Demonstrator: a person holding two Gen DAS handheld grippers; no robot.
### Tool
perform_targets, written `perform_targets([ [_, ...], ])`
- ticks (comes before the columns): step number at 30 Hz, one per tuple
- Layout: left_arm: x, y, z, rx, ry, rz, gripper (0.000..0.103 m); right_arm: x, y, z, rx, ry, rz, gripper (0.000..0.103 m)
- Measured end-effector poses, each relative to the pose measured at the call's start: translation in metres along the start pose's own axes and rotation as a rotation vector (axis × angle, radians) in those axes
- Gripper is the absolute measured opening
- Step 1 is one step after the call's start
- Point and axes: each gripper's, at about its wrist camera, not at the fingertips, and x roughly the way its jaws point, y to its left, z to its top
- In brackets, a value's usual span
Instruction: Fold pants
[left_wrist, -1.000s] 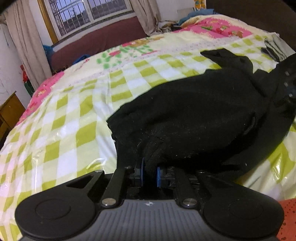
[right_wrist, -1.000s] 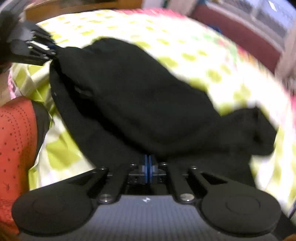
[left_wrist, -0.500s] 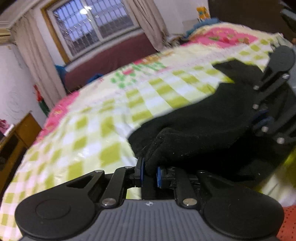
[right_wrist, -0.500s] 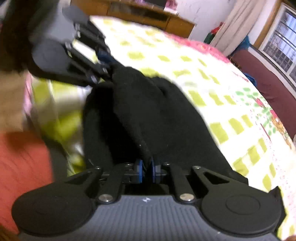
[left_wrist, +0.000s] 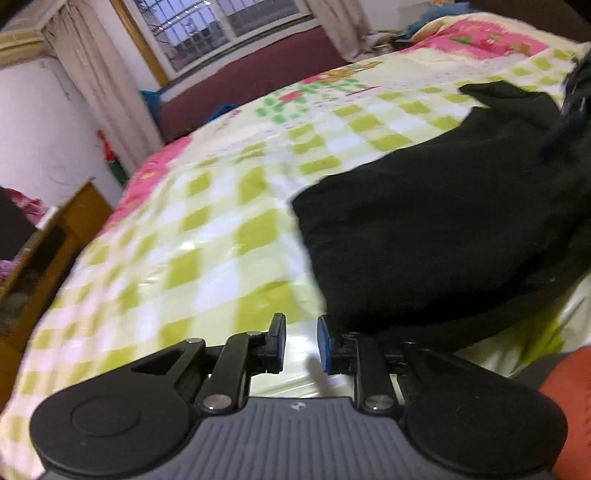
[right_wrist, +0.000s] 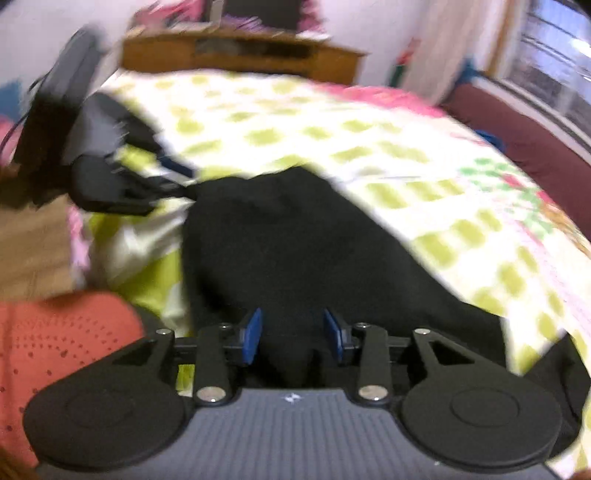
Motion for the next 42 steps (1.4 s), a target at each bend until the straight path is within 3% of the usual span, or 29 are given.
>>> perform_targets([
  [3, -0.011, 0.012, 0.002, -0.033, 0.0, 0.044, 0.037, -0.013, -0.053, -0.013, 0.134, 0.022, -0.16, 0.039],
  [6, -0.021, 0.007, 0.022, -0.067, -0.05, 0.012, 0.037, -0.005, -0.127, -0.022, 0.33, 0.099, -0.301, 0.042],
  [9, -0.023, -0.023, 0.052, -0.05, -0.126, -0.09, 0.037, 0.022, -0.192, -0.028, 0.51, 0.156, -0.365, 0.043],
  [13, -0.005, -0.085, 0.095, -0.039, -0.189, -0.3, 0.04, 0.054, -0.239, -0.038, 0.663, 0.164, -0.449, 0.043],
  [16, 0.016, -0.128, 0.117, -0.025, -0.205, -0.411, 0.04, 0.054, -0.254, -0.051, 0.666, 0.142, -0.5, 0.043],
  [19, 0.045, -0.155, 0.135, -0.064, -0.159, -0.503, 0.041, 0.069, -0.258, -0.057, 0.541, 0.175, -0.553, 0.044],
  [21, 0.06, -0.17, 0.143, -0.071, -0.131, -0.525, 0.041, 0.08, -0.267, -0.061, 0.496, 0.188, -0.572, 0.043],
  [23, 0.068, -0.18, 0.147, -0.066, -0.119, -0.535, 0.041, 0.087, -0.28, -0.065, 0.489, 0.205, -0.576, 0.04],
  [24, 0.071, -0.183, 0.149, -0.067, -0.117, -0.541, 0.041, 0.087, -0.287, -0.067, 0.499, 0.205, -0.556, 0.019],
  [25, 0.072, -0.186, 0.151, -0.067, -0.12, -0.542, 0.041, 0.086, -0.294, -0.07, 0.52, 0.202, -0.526, 0.005],
  [26, 0.073, -0.189, 0.153, -0.064, -0.119, -0.536, 0.04, 0.082, -0.302, -0.072, 0.552, 0.195, -0.506, 0.004],
  [29, 0.073, -0.197, 0.157, -0.044, -0.102, -0.52, 0.027, 0.056, -0.314, -0.072, 0.559, 0.138, -0.498, 0.004],
  [34, 0.058, -0.206, 0.172, 0.024, -0.137, -0.517, 0.018, -0.026, -0.33, -0.072, 0.581, 0.003, -0.554, 0.004],
  [38, 0.029, -0.212, 0.185, 0.071, -0.211, -0.554, 0.017, -0.125, -0.333, -0.087, 0.587, -0.121, -0.651, 0.004],
  [42, -0.003, -0.228, 0.184, 0.147, -0.259, -0.592, 0.017, -0.217, -0.331, -0.133, 0.65, -0.198, -0.784, 0.004],
])
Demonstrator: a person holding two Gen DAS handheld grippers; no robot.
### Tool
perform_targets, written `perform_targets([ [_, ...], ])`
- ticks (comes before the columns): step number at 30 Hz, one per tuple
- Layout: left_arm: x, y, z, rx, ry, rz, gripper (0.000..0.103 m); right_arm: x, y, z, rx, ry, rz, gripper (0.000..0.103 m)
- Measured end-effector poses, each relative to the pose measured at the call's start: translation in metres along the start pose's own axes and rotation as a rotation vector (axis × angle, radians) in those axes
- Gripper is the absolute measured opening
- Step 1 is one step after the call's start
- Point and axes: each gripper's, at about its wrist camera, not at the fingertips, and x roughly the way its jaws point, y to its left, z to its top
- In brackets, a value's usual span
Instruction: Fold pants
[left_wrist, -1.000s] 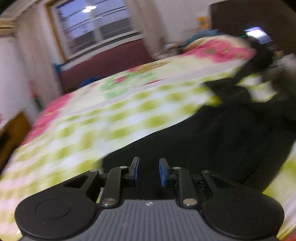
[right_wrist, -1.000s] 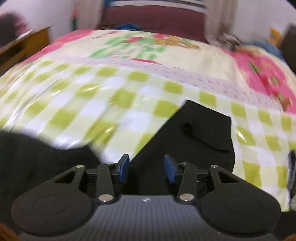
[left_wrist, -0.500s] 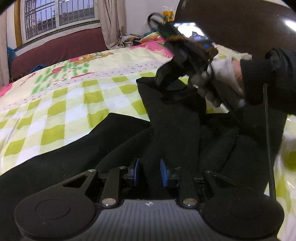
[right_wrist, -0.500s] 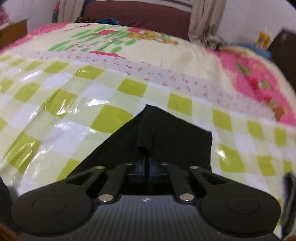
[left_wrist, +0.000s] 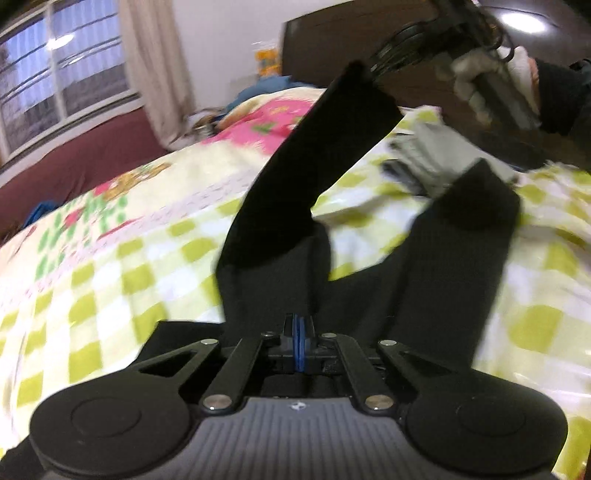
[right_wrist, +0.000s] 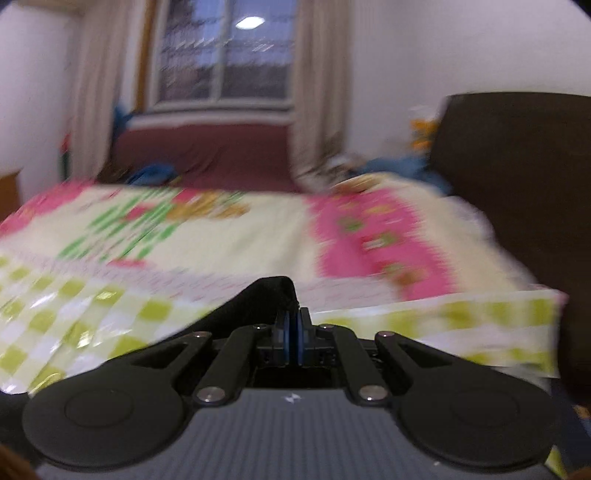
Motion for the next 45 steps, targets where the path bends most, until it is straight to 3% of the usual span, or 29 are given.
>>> perform_targets([
  [5, -0.01, -0.035, 0.0, 0.087, 0.016, 0.012, 0.023, -0.038, -0.079, -0.049, 0.118, 0.012, -0.149, 0.004],
  [9, -0.023, -0.059, 0.0, 0.13, 0.011, 0.033, 0.034, -0.041, -0.115, -0.106, 0.238, 0.078, -0.192, 0.004],
  [13, -0.018, -0.085, -0.003, 0.225, 0.031, 0.052, 0.042, -0.053, -0.135, -0.144, 0.352, 0.091, -0.178, 0.004],
  [19, 0.006, -0.114, -0.01, 0.321, 0.086, 0.053, 0.042, -0.062, -0.158, -0.171, 0.464, 0.123, -0.178, 0.012],
  [24, 0.015, -0.128, -0.013, 0.331, 0.115, 0.035, 0.043, -0.085, -0.166, -0.19, 0.629, 0.099, -0.076, 0.014],
  [26, 0.016, -0.13, -0.013, 0.329, 0.122, 0.024, 0.043, -0.085, -0.163, -0.198, 0.678, 0.103, -0.029, 0.026],
  [27, 0.016, -0.131, -0.013, 0.331, 0.125, 0.022, 0.043, -0.082, -0.162, -0.201, 0.694, 0.107, -0.02, 0.04],
  [28, 0.016, -0.132, -0.014, 0.336, 0.126, 0.02, 0.043, -0.08, -0.16, -0.204, 0.707, 0.103, -0.017, 0.043],
  [32, 0.016, -0.133, -0.012, 0.336, 0.128, 0.02, 0.044, -0.064, -0.152, -0.207, 0.729, 0.084, 0.005, 0.044],
  [36, 0.02, -0.131, -0.011, 0.327, 0.133, 0.032, 0.044, -0.047, -0.153, -0.209, 0.768, 0.102, -0.038, 0.045],
  [42, 0.023, -0.126, -0.009, 0.293, 0.124, 0.035, 0.044, -0.067, -0.159, -0.226, 0.812, 0.041, -0.132, 0.045],
  [45, 0.027, -0.126, -0.008, 0.288, 0.137, 0.025, 0.044, -0.064, -0.166, -0.232, 0.87, 0.029, -0.081, 0.045],
])
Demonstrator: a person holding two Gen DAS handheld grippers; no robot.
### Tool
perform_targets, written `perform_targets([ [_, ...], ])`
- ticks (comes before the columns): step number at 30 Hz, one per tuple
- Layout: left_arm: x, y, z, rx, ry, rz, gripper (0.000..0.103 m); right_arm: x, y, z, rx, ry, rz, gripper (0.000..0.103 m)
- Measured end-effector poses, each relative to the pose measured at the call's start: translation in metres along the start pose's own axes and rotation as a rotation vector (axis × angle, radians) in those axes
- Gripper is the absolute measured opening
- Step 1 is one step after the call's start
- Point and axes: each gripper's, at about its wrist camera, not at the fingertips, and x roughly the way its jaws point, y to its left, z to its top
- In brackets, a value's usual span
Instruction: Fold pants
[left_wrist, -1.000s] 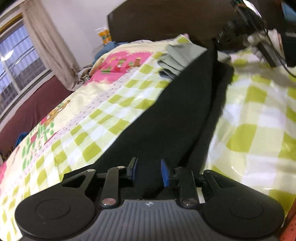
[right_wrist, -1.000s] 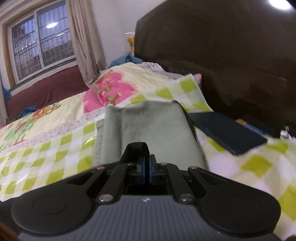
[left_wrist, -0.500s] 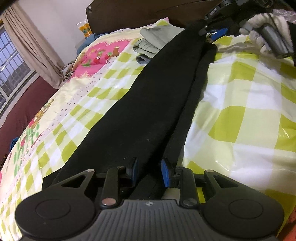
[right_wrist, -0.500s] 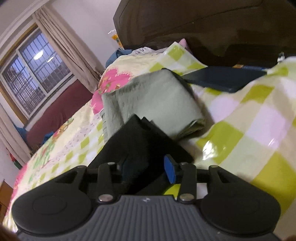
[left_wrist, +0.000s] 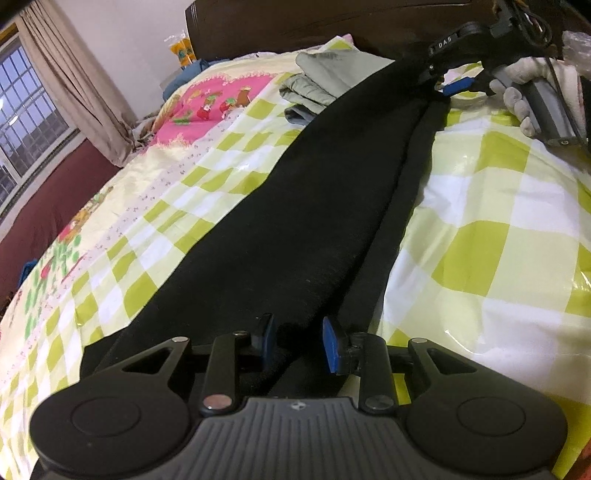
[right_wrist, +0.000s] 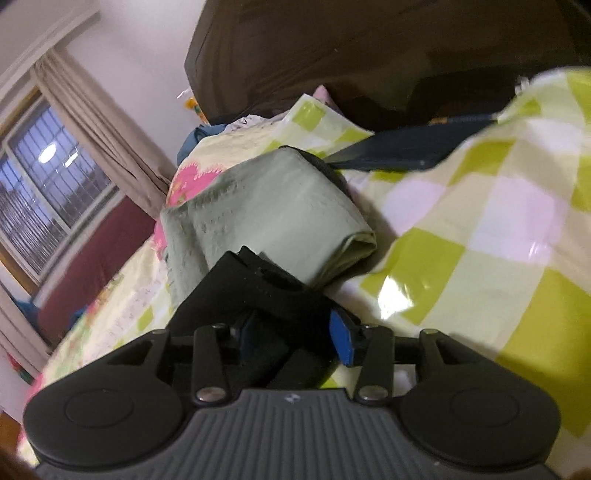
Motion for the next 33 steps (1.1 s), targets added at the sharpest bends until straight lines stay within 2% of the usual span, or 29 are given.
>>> perform_targets([
  [3, -0.001, 0.0, 0.003, 0.003, -0.011, 0.011, 0.044, 0.007, 0.008, 0.001, -0.019, -0.014, 0.072, 0.045],
  [6, -0.003, 0.001, 0.004, -0.01, -0.014, 0.017, 0.044, 0.014, 0.017, 0.003, -0.017, 0.024, 0.059, 0.005],
  [13, 0.0, 0.003, 0.009, -0.009, -0.028, 0.027, 0.044, -0.007, 0.035, 0.028, 0.048, 0.052, 0.203, 0.004],
  [21, -0.006, 0.015, 0.02, -0.036, -0.076, 0.049, 0.044, -0.023, 0.096, 0.065, -0.006, 0.017, 0.349, 0.004],
  [24, -0.007, 0.018, 0.024, -0.035, -0.091, 0.055, 0.044, -0.013, 0.127, 0.084, -0.042, 0.036, 0.378, 0.004],
  [28, -0.01, 0.026, 0.033, -0.067, -0.11, 0.073, 0.044, -0.02, 0.164, 0.101, -0.088, -0.002, 0.454, 0.003],
  [31, -0.014, 0.028, 0.032, -0.084, -0.131, 0.068, 0.046, -0.043, 0.15, 0.092, -0.089, -0.027, 0.47, 0.003],
  [33, -0.013, 0.024, 0.029, -0.075, -0.135, 0.051, 0.049, -0.049, 0.121, 0.08, -0.058, -0.02, 0.406, 0.003],
])
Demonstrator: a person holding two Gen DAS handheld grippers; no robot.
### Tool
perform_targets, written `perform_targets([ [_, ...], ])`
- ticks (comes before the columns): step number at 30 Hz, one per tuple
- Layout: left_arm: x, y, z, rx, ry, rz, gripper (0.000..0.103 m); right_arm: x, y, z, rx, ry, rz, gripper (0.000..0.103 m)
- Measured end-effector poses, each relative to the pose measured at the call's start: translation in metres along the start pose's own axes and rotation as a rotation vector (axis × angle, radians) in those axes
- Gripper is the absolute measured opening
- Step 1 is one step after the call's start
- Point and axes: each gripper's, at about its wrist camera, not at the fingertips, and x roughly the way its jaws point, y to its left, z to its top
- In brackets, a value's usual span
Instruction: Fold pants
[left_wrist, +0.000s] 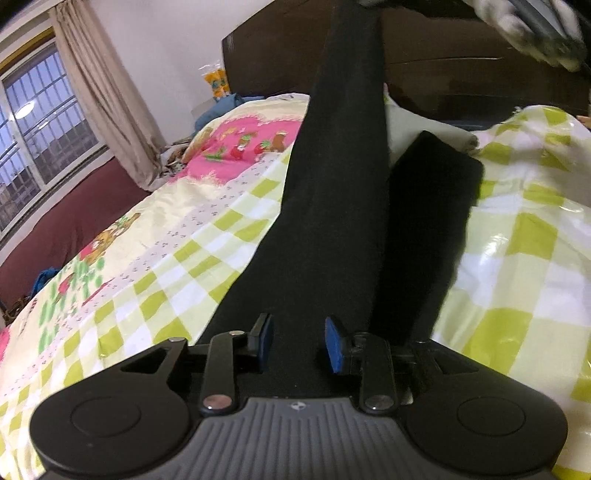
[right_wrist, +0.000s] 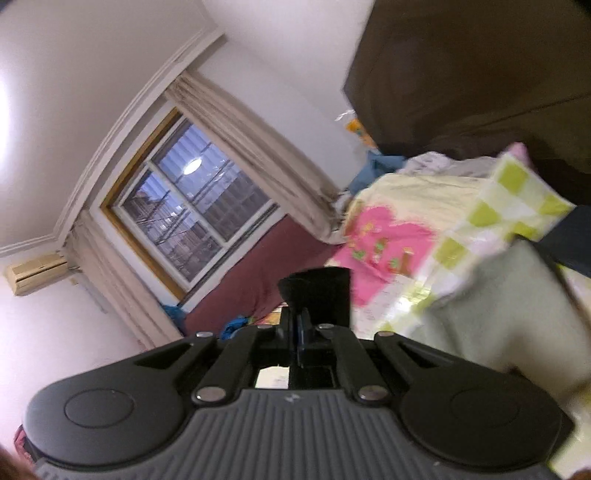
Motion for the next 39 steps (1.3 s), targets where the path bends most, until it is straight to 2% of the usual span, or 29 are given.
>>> perform_targets([
  [4, 0.009, -0.016, -0.013, 0.046, 0.043, -0.041, 0.05, 0.003, -0.085, -0.028, 0.144, 0.066, -0.27, 0.003],
  [6, 0.012, -0.024, -0.017, 0.069, 0.068, -0.048, 0.05, 0.009, -0.119, -0.039, 0.198, 0.086, -0.362, 0.003],
  [8, 0.012, -0.028, -0.02, 0.084, 0.083, -0.047, 0.05, 0.009, -0.134, -0.046, 0.25, 0.086, -0.358, 0.003],
  [11, 0.016, -0.032, -0.022, 0.099, 0.098, -0.044, 0.05, 0.01, -0.134, -0.051, 0.236, 0.097, -0.325, 0.004],
  [13, 0.02, -0.036, -0.022, 0.127, 0.095, -0.022, 0.05, 0.012, -0.133, -0.051, 0.234, 0.096, -0.295, 0.009],
  [17, 0.024, -0.04, -0.024, 0.14, 0.096, -0.018, 0.051, 0.017, -0.138, -0.052, 0.253, 0.125, -0.258, 0.01],
  [21, 0.03, -0.044, -0.027, 0.151, 0.112, -0.01, 0.051, 0.024, -0.129, -0.057, 0.212, 0.137, -0.268, 0.008],
  [22, 0.033, -0.044, -0.027, 0.155, 0.122, -0.014, 0.047, 0.024, -0.127, -0.056, 0.202, 0.138, -0.279, 0.005],
  [23, 0.035, -0.045, -0.027, 0.154, 0.129, -0.019, 0.038, 0.023, -0.128, -0.054, 0.202, 0.135, -0.285, 0.004],
  [24, 0.037, -0.044, -0.027, 0.147, 0.136, -0.025, 0.034, 0.02, -0.129, -0.052, 0.213, 0.123, -0.288, 0.004],
  [26, 0.033, -0.039, -0.025, 0.112, 0.129, -0.037, 0.031, 0.011, -0.133, -0.05, 0.231, 0.103, -0.28, 0.003],
  [30, 0.026, -0.032, -0.028, 0.126, 0.114, 0.004, 0.033, 0.01, -0.134, -0.053, 0.19, 0.141, -0.327, 0.003],
  [33, 0.018, -0.024, -0.035, 0.147, 0.124, 0.012, 0.038, 0.016, -0.132, -0.056, 0.187, 0.166, -0.289, 0.005],
  [34, 0.014, -0.02, -0.039, 0.148, 0.126, 0.016, 0.043, 0.019, -0.13, -0.058, 0.178, 0.173, -0.274, 0.008],
  [35, 0.011, -0.017, -0.043, 0.149, 0.127, 0.021, 0.046, 0.024, -0.128, -0.059, 0.162, 0.187, -0.285, 0.009],
  [37, 0.005, -0.013, -0.05, 0.145, 0.145, 0.035, 0.047, 0.029, -0.124, -0.061, 0.129, 0.203, -0.342, 0.009],
  [39, 0.0, -0.008, -0.057, 0.134, 0.159, 0.039, 0.047, 0.024, -0.121, -0.06, 0.11, 0.178, -0.383, 0.009],
])
